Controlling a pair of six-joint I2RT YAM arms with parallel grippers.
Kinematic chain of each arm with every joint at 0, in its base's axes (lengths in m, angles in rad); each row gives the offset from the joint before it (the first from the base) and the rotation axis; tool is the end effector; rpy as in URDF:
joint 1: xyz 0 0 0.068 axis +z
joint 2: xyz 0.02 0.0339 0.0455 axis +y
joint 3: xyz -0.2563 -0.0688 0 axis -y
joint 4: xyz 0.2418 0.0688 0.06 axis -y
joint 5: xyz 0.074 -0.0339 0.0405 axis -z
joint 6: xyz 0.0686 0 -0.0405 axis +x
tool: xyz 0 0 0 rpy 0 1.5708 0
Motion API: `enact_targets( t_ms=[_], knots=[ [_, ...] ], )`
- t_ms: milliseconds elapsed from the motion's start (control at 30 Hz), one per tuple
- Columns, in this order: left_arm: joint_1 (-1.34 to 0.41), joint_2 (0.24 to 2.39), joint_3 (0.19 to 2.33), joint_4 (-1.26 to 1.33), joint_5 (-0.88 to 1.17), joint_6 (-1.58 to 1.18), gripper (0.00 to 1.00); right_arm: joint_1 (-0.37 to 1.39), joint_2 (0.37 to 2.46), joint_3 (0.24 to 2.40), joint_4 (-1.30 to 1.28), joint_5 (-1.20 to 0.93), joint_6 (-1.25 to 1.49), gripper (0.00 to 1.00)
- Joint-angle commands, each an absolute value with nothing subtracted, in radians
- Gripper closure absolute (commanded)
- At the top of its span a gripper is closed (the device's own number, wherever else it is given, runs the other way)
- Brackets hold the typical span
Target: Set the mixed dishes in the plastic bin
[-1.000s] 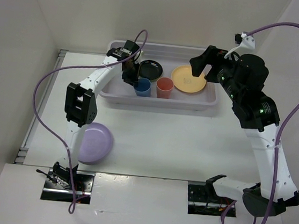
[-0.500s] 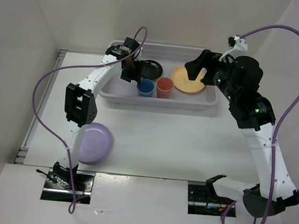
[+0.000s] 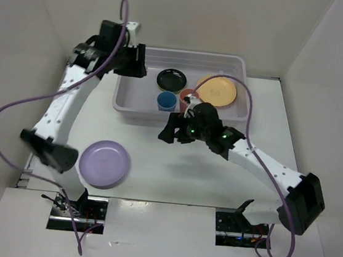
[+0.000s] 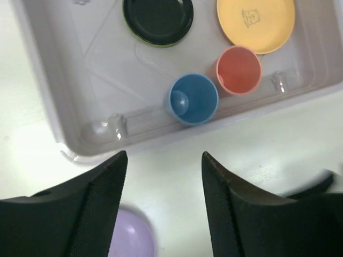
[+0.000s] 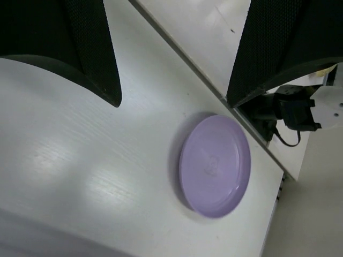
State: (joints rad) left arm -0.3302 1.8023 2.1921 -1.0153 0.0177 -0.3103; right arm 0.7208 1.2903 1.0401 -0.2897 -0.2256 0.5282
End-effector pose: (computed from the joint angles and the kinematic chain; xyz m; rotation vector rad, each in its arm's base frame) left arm 0.3735 -0.1293 0.4269 0.0322 2.2216 -0.3763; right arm 0.2295 0.2221 0.2856 -0.3601 2.2258 0.9521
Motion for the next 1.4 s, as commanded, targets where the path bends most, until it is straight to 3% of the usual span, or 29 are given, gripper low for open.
enact_targets(
  t_ms=[0,133,400,867,1033,1333,1367],
  knots=[
    [-0.311,1.592,2.016,-1.013,-0.018,-0.287,0.34,0.788,1.379,1.003,-0.033,-0.264,0.624,0.17],
    [-0.285,1.424,1.818,-0.974,-0.028,-0.296,0.32,0.874,1.558,0.992,0.075,-0.281,0.684,0.43],
    [-0.219,1.298,1.701,-0.983,-0.018,-0.276,0.3,0.992,1.862,1.1,0.169,-0.244,0.775,0.43],
    [-0.166,1.279,1.649,-0.974,0.041,-0.249,0.3,1.039,2.026,1.172,0.281,-0.235,0.874,0.41],
    [-0.156,1.279,1.649,-0.974,0.041,-0.239,0.29,1.048,2.046,1.19,0.27,-0.196,0.885,0.58],
    [-0.156,1.279,1.649,-0.974,0.051,-0.239,0.29,1.066,2.057,1.238,0.18,-0.166,0.861,1.0],
    [-0.156,1.279,1.649,-0.974,0.051,-0.239,0.29,1.066,2.031,1.238,0.169,-0.166,0.847,1.0]
  ],
)
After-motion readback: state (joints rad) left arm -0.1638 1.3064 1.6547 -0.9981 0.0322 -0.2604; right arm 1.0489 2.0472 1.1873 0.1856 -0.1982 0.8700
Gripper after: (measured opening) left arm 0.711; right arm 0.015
